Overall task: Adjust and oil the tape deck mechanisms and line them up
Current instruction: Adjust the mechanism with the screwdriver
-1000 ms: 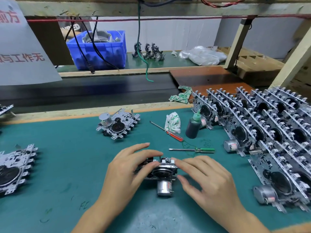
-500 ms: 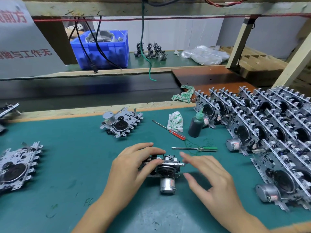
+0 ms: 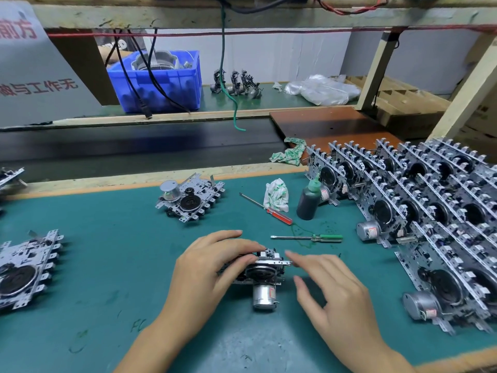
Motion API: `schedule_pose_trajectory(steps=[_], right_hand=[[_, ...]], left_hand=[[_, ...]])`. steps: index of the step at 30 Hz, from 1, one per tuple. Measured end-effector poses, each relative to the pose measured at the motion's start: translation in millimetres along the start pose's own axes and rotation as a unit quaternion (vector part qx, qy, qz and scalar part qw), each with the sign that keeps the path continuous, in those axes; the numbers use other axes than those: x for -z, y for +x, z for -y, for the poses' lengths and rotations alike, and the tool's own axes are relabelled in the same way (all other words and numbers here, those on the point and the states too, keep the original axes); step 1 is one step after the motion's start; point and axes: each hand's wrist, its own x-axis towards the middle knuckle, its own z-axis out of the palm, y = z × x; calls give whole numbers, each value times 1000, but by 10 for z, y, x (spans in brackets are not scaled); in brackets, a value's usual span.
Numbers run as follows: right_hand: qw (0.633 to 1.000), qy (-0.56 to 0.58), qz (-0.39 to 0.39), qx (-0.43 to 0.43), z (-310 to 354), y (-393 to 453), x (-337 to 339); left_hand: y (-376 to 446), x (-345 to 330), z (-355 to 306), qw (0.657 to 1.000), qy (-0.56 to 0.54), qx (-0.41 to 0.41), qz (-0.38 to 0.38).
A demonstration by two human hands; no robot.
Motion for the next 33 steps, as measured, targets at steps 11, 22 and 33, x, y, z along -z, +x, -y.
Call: schedule_pose_trajectory(steps=[11,22,33], right_hand=[[996,88,1,4,49,91,30],[970,165,139,-110,78,132,54],[948,216,187,-142,113,470,-87]], left_hand=[[1,15,-19,1000,-4,10,9],[60,104,-77,997,9,41,71],[44,79,-101,995,41,41,79]])
